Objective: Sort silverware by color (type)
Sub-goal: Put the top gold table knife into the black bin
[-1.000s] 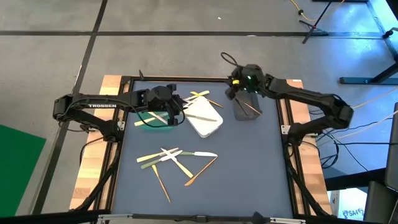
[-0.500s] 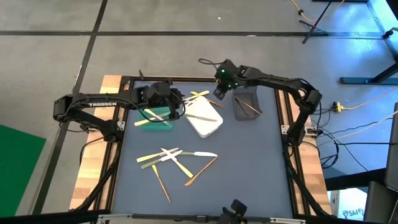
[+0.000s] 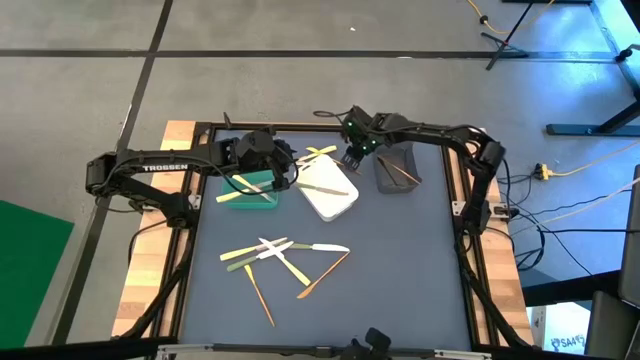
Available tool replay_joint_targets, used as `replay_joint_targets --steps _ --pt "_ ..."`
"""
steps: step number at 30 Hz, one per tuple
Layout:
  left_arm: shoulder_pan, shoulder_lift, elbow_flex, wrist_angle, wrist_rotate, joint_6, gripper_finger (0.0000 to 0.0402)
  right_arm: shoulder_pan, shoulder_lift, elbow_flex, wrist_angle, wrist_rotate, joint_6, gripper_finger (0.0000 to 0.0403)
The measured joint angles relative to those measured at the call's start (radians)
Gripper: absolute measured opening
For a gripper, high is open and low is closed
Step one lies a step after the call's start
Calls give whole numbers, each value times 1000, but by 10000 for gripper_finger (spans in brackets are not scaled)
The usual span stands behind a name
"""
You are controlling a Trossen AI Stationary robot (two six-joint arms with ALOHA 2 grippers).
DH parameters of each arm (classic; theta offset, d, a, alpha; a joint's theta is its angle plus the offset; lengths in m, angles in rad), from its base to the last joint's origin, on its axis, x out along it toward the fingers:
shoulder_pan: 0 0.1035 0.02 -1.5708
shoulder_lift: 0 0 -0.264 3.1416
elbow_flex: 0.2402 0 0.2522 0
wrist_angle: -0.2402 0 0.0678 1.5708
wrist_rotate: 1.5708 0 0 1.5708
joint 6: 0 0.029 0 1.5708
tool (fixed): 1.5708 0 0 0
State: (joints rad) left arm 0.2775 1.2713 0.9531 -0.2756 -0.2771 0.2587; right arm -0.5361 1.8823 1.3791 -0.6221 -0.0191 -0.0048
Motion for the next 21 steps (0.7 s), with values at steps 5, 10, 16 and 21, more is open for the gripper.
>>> replay_joint_targets --steps 5,10,16,21 --pt "0 0 0 0 0 -23 93 22 18 -3 4 -2 -11 117" --pt "0 0 0 0 0 -23 93 33 35 -3 38 -9 -26 117" --pt "0 0 0 0 1 -23 93 33 37 -3 42 -19 -26 117" --pt "0 0 0 0 1 -23 93 44 37 -3 42 -35 -26 117"
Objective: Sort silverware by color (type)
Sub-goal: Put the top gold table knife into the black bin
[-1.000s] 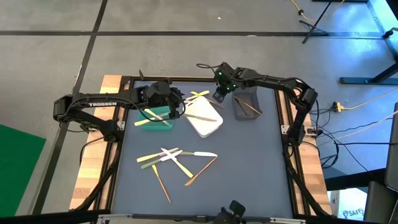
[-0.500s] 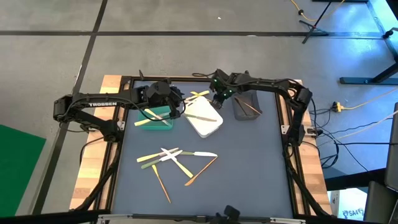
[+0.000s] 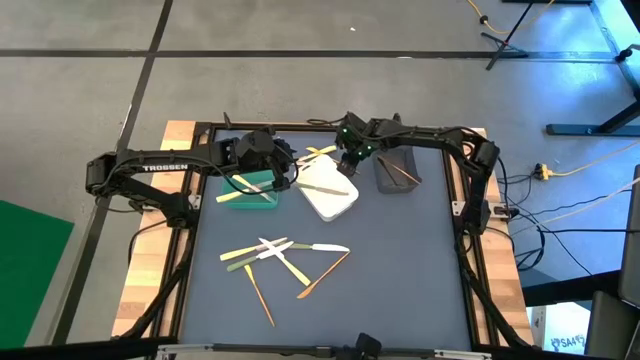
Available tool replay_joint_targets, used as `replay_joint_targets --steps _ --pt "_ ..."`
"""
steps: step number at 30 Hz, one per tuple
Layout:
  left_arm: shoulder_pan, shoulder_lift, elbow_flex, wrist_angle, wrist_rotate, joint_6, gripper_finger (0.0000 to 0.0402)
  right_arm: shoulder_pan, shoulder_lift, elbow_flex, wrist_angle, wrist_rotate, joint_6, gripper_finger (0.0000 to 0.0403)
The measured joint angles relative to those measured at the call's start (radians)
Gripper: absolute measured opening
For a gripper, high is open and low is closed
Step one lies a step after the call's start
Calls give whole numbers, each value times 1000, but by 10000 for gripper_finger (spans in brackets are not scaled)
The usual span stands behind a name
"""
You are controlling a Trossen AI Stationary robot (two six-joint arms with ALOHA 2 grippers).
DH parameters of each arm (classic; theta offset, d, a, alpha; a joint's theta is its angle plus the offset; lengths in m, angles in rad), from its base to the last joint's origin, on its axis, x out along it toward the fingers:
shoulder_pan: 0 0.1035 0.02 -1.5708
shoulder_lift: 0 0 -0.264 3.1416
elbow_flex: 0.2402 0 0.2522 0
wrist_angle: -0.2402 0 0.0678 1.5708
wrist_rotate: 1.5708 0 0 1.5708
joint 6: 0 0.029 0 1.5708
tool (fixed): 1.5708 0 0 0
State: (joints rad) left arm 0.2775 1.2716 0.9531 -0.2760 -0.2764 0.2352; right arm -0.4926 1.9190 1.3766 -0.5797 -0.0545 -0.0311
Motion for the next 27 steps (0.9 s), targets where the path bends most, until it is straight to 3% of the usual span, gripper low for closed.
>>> replay_joint_targets --steps 11,27 --pt "0 0 0 0 0 0 93 57 25 0 15 65 -5 117" --pt "0 0 0 -1 5 1 93 53 101 4 12 34 -4 117"
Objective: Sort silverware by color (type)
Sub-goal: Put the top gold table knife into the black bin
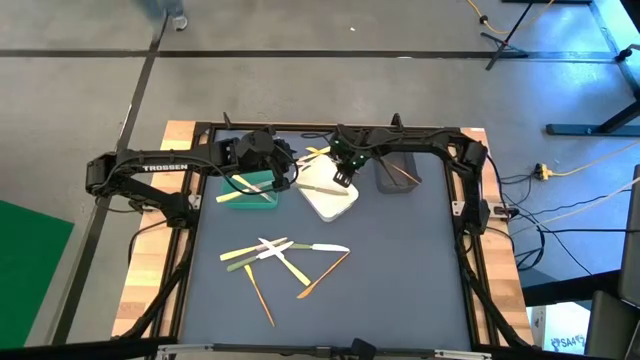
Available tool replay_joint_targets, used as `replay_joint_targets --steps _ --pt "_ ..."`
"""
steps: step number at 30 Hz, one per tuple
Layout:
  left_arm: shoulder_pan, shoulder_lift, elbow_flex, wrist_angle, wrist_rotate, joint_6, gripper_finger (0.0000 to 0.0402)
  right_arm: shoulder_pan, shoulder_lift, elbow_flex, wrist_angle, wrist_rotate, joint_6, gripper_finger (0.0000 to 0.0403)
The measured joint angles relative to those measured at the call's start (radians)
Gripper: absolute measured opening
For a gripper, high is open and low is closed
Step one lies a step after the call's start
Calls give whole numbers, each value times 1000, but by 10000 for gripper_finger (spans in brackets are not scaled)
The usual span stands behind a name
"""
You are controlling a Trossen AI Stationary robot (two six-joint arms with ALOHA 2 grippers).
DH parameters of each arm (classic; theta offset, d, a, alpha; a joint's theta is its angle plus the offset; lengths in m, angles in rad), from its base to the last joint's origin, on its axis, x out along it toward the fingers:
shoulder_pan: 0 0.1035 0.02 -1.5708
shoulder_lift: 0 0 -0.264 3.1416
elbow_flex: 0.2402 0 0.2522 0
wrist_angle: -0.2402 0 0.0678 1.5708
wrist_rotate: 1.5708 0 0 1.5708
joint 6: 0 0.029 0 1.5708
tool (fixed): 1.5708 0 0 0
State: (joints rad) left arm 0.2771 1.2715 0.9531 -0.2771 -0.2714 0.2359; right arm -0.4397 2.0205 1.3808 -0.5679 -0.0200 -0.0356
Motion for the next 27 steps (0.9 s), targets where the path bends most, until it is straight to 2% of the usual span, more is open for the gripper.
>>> replay_joint_targets --steps 9,15,27 --pt "0 0 0 0 0 0 93 23 6 23 -7 -69 -1 117" --pt "0 0 0 0 0 0 93 56 6 24 -2 -71 -25 117" --pt "0 0 0 0 0 0 93 31 6 31 -10 -56 -23 117"
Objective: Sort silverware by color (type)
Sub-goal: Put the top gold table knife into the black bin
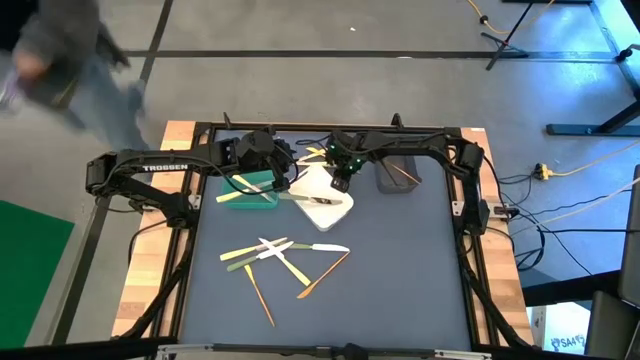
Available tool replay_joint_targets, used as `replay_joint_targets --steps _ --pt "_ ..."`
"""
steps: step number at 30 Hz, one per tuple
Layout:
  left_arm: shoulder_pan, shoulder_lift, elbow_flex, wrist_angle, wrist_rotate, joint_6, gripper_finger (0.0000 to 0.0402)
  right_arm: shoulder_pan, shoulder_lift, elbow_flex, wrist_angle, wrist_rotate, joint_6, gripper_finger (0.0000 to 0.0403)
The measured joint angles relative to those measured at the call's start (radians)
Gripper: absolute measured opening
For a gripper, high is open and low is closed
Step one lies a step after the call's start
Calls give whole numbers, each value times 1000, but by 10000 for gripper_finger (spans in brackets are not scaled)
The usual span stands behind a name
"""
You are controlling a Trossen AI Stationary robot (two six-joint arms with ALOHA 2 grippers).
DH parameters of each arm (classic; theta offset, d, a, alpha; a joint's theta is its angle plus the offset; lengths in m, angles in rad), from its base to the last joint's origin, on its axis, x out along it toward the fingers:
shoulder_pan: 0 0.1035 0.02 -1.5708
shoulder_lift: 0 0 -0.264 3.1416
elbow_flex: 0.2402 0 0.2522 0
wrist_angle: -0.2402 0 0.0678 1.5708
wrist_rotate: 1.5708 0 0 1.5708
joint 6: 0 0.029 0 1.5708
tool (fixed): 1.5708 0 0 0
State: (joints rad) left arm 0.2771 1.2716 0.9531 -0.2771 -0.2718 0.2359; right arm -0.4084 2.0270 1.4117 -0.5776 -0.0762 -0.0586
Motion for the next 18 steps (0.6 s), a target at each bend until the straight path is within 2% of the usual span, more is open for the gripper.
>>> replay_joint_targets --steps 7,18 --pt "0 0 0 0 0 0 93 -15 -2 69 -31 47 -32 117" --pt "0 0 0 0 0 1 93 -76 5 73 -94 67 -51 117"
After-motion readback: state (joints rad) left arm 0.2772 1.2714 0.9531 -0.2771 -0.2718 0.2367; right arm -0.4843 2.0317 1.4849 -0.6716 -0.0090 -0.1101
